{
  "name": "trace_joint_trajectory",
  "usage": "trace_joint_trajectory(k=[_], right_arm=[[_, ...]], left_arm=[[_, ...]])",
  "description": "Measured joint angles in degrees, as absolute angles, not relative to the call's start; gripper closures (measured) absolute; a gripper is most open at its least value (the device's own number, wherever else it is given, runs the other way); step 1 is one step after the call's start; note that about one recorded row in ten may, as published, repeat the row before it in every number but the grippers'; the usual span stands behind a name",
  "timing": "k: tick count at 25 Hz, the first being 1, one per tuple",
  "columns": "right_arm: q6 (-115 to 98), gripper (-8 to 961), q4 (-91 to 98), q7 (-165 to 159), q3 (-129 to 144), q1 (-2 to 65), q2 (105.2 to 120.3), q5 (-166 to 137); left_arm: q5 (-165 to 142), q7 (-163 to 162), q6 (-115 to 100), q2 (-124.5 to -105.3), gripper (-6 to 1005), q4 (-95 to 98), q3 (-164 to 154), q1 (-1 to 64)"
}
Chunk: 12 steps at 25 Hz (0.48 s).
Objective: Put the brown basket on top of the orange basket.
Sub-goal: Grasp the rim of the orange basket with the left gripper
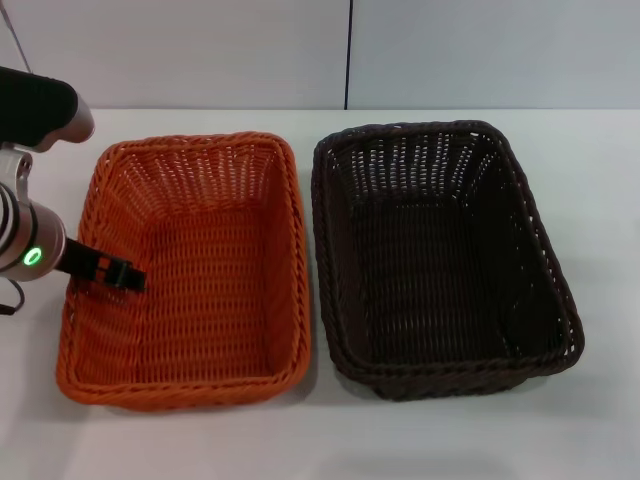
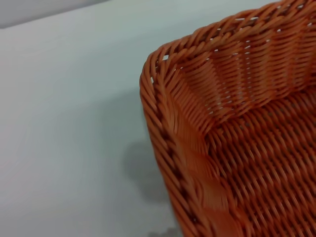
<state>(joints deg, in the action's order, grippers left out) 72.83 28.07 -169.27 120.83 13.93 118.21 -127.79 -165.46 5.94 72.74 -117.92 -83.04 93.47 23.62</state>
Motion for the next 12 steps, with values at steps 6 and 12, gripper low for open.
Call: trace_joint_trajectory(k=[6, 12], right_arm=[[72.83, 252, 28.13, -169.27, 121.0, 14.52, 118.21, -127.8], [72.83, 251, 28.12, -169.27, 121.02, 14.62, 118.25, -127.79]], left_arm=[[-165.47, 8.33, 74.28, -117.96, 391, -83.22, 95.46, 24.4], [-165.44, 9.04, 74.05, -117.95, 519, -82.88, 95.45, 24.55]])
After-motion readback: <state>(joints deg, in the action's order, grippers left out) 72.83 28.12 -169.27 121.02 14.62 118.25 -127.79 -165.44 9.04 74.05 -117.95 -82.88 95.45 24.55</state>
